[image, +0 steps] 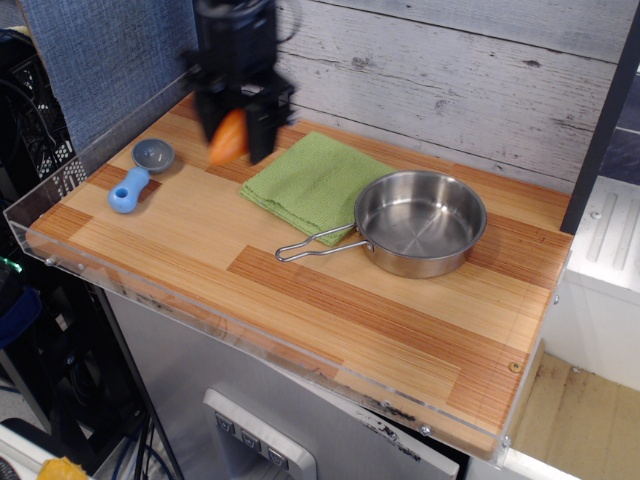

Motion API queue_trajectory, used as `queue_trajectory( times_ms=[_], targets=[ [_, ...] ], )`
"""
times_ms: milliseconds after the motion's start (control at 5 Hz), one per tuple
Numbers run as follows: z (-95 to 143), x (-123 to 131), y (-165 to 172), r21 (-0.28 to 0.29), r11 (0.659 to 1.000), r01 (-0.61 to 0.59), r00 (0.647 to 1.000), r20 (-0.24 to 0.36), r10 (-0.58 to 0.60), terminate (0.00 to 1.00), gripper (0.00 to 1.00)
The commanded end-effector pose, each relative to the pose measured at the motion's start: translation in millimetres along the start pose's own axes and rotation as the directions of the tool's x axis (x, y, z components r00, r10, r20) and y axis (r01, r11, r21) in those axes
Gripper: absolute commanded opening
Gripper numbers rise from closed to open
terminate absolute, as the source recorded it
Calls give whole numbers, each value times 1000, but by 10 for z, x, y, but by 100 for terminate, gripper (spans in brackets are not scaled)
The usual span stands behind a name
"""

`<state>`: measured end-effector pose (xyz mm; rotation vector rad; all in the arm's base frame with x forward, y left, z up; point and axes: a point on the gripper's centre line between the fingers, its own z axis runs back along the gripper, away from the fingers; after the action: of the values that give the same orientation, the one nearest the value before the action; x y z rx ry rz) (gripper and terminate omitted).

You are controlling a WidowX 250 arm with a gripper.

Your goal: Move the potato right to center cloth on the table

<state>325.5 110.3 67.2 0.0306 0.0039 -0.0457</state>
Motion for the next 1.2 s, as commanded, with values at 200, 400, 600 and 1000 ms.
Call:
queue_trajectory(
  times_ms=[200,400,600,1000],
  targets=[
    [20,71,-429,33,980,197,975,100,-200,0,0],
    [95,143,-641,45,966,254,959,121,-258,0,0],
    [-27,180,-650,51,966,255,963,80,-259,0,0],
    [-152,201,-436,56,981,184,982,38,-187,0,0]
  ],
)
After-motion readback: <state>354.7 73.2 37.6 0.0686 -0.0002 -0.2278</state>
